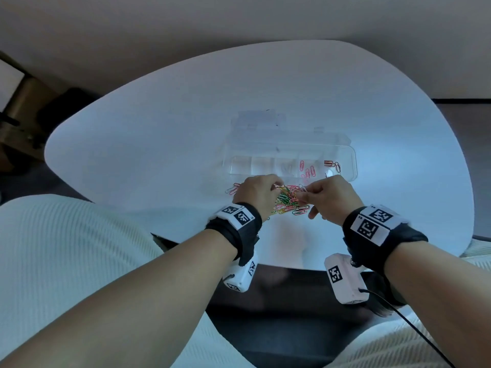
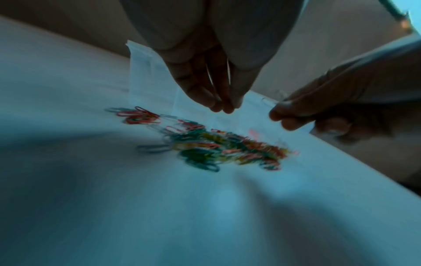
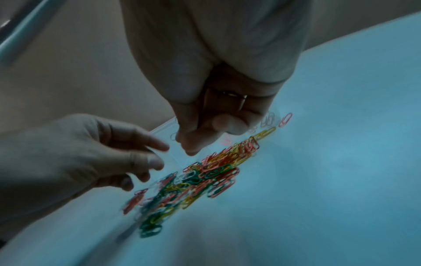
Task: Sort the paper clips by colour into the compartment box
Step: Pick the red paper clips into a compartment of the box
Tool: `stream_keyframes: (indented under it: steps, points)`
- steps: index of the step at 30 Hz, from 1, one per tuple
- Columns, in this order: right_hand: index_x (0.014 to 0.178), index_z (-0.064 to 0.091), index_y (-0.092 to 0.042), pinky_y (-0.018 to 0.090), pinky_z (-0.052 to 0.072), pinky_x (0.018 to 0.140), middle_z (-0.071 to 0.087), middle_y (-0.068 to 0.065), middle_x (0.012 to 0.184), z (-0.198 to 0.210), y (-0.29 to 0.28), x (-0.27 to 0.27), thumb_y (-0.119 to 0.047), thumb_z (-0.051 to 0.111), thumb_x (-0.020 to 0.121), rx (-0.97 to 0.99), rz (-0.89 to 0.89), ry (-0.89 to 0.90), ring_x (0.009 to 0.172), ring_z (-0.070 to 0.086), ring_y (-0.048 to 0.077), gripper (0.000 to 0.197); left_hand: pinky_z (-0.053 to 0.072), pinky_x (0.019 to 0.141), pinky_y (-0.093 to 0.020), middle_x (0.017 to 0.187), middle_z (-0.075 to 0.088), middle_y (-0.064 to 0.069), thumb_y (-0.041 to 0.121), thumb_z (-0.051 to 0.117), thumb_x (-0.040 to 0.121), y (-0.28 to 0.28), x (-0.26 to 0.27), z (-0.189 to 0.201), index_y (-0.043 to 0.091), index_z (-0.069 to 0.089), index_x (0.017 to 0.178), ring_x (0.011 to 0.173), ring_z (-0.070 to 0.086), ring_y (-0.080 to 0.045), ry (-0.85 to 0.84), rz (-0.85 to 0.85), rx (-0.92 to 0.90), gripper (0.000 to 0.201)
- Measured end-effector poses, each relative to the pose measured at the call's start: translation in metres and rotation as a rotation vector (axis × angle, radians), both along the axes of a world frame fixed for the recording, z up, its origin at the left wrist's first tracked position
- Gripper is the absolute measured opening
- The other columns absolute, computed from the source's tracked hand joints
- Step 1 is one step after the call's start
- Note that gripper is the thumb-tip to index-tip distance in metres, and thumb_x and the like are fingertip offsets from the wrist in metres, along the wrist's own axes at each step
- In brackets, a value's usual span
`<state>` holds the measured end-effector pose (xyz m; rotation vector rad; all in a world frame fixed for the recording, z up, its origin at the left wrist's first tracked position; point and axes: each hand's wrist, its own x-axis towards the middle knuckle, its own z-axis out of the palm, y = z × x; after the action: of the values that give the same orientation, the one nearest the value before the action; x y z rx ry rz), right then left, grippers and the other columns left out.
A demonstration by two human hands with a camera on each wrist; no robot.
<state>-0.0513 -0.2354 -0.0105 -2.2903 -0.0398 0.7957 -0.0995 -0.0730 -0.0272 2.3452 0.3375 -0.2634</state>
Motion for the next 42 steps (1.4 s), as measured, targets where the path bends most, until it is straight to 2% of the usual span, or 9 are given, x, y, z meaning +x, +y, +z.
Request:
stream_keyframes:
  steps: [4, 8, 12, 17, 22, 26, 31, 36, 42]
  points:
    - [0.072, 0.074, -0.01, 0.011, 0.035, 0.038, 0.065, 0.0, 0.053, 0.001, -0.009, 0.0, -0.027, 0.066, 0.089, -0.079, 0.017, -0.039, 0.039, 0.054, -0.003, 0.025, 0.043, 0.098, -0.035, 0.122, 0.061, -0.006, 0.015, 0.054, 0.096, 0.014, 0.001, -0.015, 0.018, 0.059, 0.13, 0.117, 0.053, -0.026, 0.142, -0.251, 0.199, 0.034]
    - [0.07, 0.073, -0.014, 0.02, 0.037, 0.047, 0.068, 0.001, 0.056, 0.0, -0.013, -0.001, -0.029, 0.067, 0.088, -0.099, -0.004, -0.028, 0.051, 0.062, 0.005, 0.024, 0.045, 0.094, -0.039, 0.116, 0.059, -0.009, 0.017, 0.051, 0.097, 0.014, 0.01, -0.02, 0.017, 0.062, 0.127, 0.114, 0.05, -0.029, 0.175, -0.361, 0.281, 0.031]
    - [0.071, 0.073, -0.012, 0.02, 0.038, 0.046, 0.068, 0.003, 0.058, 0.001, -0.012, -0.004, -0.027, 0.066, 0.089, -0.116, 0.002, -0.032, 0.051, 0.061, 0.005, 0.024, 0.045, 0.09, -0.036, 0.114, 0.058, -0.009, 0.027, 0.051, 0.097, 0.009, 0.019, -0.016, 0.015, 0.065, 0.118, 0.112, 0.051, -0.028, 0.196, -0.407, 0.34, 0.028]
    - [0.072, 0.073, -0.008, 0.007, 0.033, 0.036, 0.06, -0.007, 0.048, 0.0, -0.013, -0.005, -0.025, 0.066, 0.089, -0.116, 0.001, -0.037, 0.048, 0.058, 0.003, 0.025, 0.04, 0.079, -0.03, 0.105, 0.059, -0.005, 0.031, 0.062, 0.09, 0.009, 0.02, -0.017, 0.016, 0.068, 0.1, 0.105, 0.053, -0.025, 0.168, -0.337, 0.311, 0.019]
    - [0.072, 0.073, -0.008, 0.007, 0.035, 0.037, 0.057, -0.011, 0.044, -0.001, -0.011, -0.005, -0.025, 0.066, 0.089, -0.109, 0.014, -0.037, 0.048, 0.058, 0.005, 0.025, 0.046, 0.073, -0.028, 0.091, 0.068, -0.003, 0.036, 0.074, 0.08, 0.008, 0.018, -0.012, 0.013, 0.071, 0.085, 0.086, 0.061, -0.021, 0.207, -0.238, 0.21, 0.024]
    - [0.074, 0.073, -0.008, 0.009, 0.033, 0.035, 0.059, -0.008, 0.05, 0.0, -0.01, -0.006, -0.025, 0.065, 0.089, -0.11, 0.017, -0.043, 0.046, 0.056, 0.003, 0.025, 0.052, 0.078, -0.029, 0.09, 0.072, -0.004, 0.035, 0.071, 0.083, 0.0, 0.02, -0.008, 0.017, 0.077, 0.089, 0.087, 0.064, -0.022, 0.196, -0.173, 0.145, 0.02]
    - [0.072, 0.073, -0.009, 0.009, 0.032, 0.035, 0.06, -0.004, 0.05, 0.001, -0.011, -0.006, -0.026, 0.065, 0.089, -0.117, 0.004, -0.036, 0.043, 0.055, 0.001, 0.025, 0.046, 0.074, -0.028, 0.096, 0.07, -0.005, 0.019, 0.064, 0.088, -0.015, 0.025, -0.008, 0.013, 0.069, 0.088, 0.092, 0.064, -0.024, 0.182, -0.21, 0.202, 0.008]
    - [0.07, 0.073, -0.011, 0.009, 0.032, 0.035, 0.06, -0.002, 0.05, -0.001, -0.013, -0.006, -0.026, 0.065, 0.088, -0.112, -0.004, -0.03, 0.045, 0.057, 0.005, 0.025, 0.049, 0.074, -0.029, 0.095, 0.069, -0.008, 0.007, 0.056, 0.087, -0.021, 0.025, -0.008, 0.013, 0.067, 0.088, 0.09, 0.063, -0.028, 0.16, -0.209, 0.207, 0.013]
    - [0.071, 0.074, -0.01, 0.008, 0.033, 0.036, 0.062, -0.001, 0.051, 0.003, -0.012, -0.001, -0.025, 0.066, 0.088, -0.055, -0.017, -0.041, 0.036, 0.052, -0.005, 0.023, 0.052, 0.079, -0.026, 0.088, 0.071, 0.0, 0.017, 0.071, 0.081, -0.013, 0.018, -0.006, 0.019, 0.073, 0.09, 0.085, 0.066, -0.018, 0.116, -0.034, 0.034, 0.01]
